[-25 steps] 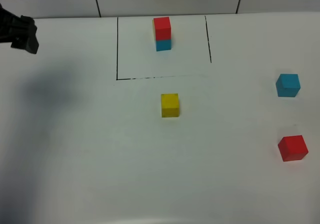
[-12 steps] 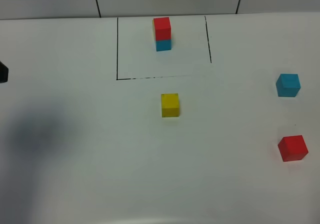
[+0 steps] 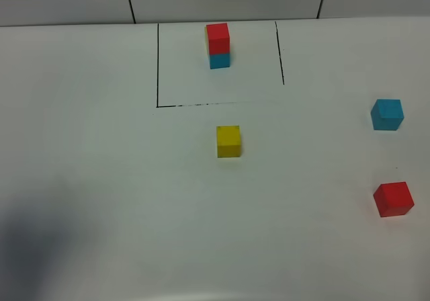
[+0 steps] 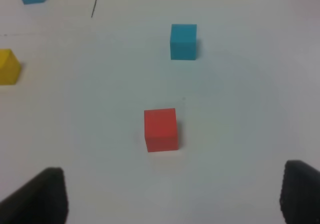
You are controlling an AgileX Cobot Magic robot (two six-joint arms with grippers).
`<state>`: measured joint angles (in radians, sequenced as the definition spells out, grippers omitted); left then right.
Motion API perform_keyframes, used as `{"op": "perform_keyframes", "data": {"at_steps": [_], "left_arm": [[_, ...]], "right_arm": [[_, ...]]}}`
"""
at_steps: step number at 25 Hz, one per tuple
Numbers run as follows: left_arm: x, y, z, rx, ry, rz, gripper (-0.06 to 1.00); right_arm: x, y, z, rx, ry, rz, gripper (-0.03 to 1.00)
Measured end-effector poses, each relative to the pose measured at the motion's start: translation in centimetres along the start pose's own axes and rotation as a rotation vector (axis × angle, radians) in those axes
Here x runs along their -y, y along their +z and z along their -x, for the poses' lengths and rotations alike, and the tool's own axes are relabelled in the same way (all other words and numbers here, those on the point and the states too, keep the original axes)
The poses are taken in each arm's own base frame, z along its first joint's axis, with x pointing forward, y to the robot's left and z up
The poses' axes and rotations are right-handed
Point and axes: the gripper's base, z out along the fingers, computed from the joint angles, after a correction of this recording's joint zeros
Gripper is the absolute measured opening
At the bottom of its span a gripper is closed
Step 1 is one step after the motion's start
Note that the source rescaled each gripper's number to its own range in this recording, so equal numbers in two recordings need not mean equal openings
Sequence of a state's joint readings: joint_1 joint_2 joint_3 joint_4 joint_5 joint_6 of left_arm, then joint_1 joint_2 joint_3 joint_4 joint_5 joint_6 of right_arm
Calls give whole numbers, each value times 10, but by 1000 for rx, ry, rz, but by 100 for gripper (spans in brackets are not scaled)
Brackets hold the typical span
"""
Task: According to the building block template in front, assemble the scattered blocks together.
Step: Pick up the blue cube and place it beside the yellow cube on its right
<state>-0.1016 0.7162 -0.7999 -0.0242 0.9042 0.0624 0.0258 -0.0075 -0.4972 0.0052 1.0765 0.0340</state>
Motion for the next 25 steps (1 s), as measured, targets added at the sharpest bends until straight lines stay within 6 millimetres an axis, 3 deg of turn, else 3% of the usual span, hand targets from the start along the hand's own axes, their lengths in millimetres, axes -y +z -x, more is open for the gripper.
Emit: {"op": "perform_keyframes", "data": {"at_steps": [6,13,25], "left_arm": [[5,-17,-34,83,-16,-26,81],[9,-18,-75,88,-26,-48,81],[12,-29,-126,208,-53,-55,80]], "right_arm": [[0,0,0,0,0,0,73],[0,0,0,0,0,0,73],[0,0,0,0,3,0,73]]}}
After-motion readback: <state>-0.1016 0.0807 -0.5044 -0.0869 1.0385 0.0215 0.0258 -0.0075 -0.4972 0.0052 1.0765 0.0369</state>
